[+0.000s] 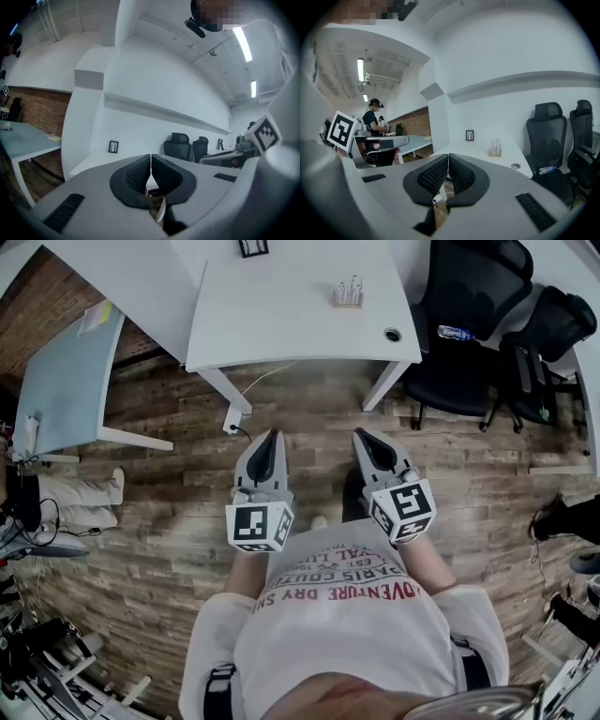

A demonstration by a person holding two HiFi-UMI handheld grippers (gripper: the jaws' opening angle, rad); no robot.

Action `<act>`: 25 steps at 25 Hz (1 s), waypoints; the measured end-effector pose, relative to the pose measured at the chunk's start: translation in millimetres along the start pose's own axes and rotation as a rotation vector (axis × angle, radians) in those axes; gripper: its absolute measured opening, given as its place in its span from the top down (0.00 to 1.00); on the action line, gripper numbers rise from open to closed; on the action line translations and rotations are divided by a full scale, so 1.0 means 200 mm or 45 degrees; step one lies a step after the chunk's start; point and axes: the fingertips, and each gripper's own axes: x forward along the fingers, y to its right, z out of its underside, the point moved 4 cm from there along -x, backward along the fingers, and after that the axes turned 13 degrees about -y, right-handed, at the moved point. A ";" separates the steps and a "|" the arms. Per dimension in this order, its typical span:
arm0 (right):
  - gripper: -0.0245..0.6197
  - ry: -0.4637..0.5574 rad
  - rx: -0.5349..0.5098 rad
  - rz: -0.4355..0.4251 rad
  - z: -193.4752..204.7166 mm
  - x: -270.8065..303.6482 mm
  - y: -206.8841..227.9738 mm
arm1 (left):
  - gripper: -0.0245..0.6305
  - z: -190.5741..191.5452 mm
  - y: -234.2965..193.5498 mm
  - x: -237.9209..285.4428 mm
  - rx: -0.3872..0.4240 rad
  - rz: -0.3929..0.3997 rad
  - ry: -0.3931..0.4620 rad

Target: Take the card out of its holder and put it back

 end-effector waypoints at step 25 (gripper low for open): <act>0.92 -0.008 -0.070 -0.234 -0.69 1.01 1.67 | 0.92 -0.58 0.04 1.76 -0.031 -0.244 -0.024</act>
